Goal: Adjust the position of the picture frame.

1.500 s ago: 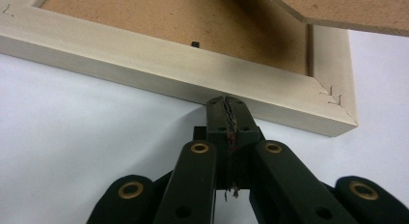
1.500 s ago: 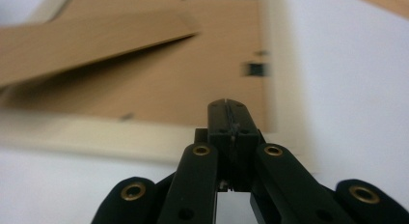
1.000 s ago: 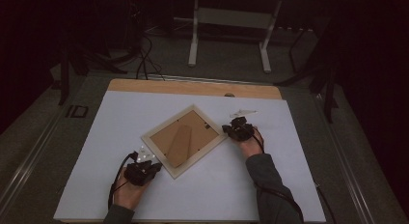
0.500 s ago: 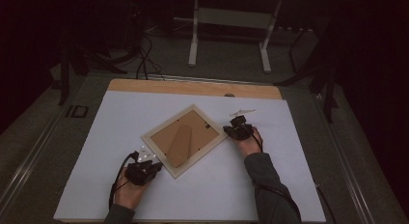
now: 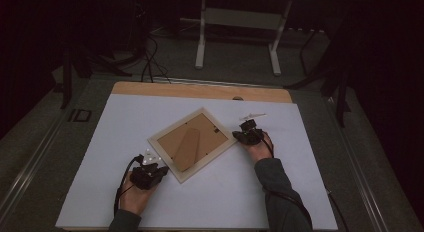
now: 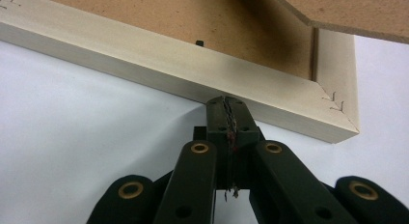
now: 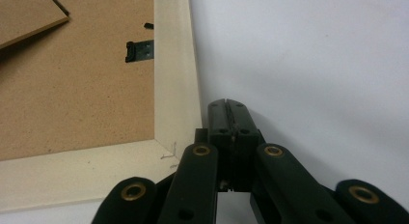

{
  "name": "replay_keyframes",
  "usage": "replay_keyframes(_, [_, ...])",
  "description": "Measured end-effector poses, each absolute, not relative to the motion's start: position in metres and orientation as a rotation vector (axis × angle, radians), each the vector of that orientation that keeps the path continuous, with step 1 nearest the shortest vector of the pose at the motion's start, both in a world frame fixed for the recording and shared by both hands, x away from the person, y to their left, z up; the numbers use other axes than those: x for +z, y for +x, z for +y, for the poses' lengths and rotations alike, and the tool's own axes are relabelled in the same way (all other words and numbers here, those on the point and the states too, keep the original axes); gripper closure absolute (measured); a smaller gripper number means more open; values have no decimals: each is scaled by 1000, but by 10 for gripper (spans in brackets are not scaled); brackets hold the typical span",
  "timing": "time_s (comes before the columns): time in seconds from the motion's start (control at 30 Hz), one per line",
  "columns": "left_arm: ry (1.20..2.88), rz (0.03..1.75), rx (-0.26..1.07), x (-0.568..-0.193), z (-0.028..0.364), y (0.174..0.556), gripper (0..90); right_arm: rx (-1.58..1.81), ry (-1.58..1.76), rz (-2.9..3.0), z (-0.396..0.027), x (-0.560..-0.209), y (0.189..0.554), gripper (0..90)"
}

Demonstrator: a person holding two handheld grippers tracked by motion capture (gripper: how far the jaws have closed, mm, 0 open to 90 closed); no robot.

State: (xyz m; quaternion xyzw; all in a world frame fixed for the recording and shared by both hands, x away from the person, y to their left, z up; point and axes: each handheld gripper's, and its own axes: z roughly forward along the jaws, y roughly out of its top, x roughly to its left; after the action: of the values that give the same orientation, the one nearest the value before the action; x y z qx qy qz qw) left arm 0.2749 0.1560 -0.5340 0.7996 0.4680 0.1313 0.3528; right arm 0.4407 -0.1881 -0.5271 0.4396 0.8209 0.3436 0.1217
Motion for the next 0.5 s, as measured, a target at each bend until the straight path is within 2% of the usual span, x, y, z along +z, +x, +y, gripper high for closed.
replay_keyframes(0.5, [2088, 1227, 347, -532, 156, 286, 900, 995, 1274, 2402, -193, -527, 436, 900])
